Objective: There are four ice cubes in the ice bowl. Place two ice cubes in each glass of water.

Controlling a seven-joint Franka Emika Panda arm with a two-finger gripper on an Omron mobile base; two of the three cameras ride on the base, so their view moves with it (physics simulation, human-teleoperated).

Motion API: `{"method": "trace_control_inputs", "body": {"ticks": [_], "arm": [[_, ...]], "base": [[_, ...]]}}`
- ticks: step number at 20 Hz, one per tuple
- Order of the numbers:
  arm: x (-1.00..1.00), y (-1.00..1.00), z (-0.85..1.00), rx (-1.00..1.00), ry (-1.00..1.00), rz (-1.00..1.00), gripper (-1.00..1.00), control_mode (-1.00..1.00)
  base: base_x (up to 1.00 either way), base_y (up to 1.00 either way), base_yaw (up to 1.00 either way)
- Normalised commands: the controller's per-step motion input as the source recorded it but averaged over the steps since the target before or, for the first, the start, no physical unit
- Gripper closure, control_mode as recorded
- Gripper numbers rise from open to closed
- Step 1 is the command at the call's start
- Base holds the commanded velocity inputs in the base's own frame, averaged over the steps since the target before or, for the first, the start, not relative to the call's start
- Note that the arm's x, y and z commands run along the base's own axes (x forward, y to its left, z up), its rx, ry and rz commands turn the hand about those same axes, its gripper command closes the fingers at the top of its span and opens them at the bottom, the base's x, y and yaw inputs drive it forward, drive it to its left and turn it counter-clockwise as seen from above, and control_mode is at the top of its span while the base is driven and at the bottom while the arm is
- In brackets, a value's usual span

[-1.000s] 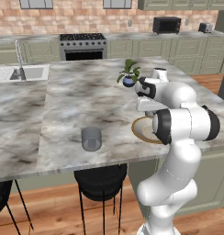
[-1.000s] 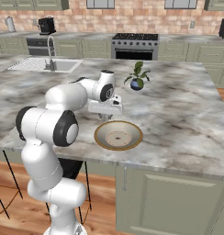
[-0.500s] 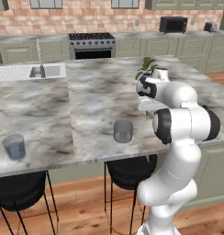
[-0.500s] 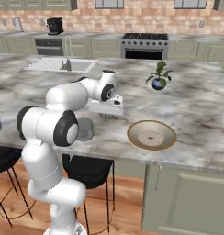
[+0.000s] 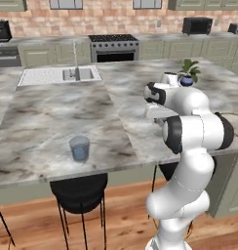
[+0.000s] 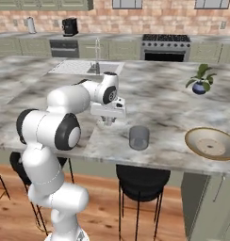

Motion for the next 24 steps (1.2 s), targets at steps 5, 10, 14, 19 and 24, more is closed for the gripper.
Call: {"method": "trace_control_inputs", "body": {"ticks": [5, 10, 14, 19, 24], "arm": [[0.00, 0.00, 0.00, 0.00, 0.00, 0.00, 1.00, 1.00], [0.00, 0.00, 0.00, 0.00, 0.00, 0.00, 1.00, 1.00], [0.00, 0.00, 0.00, 0.00, 0.00, 0.00, 1.00, 1.00], [0.00, 0.00, 0.00, 0.00, 0.00, 0.00, 1.00, 1.00], [0.00, 0.00, 0.00, 0.00, 0.00, 0.00, 1.00, 1.00]], "base": [[0.15, 0.67, 0.00], [0.27, 0.44, 0.00], [0.22, 0.41, 0.00], [0.12, 0.18, 0.00], [0.00, 0.00, 0.00]]}}
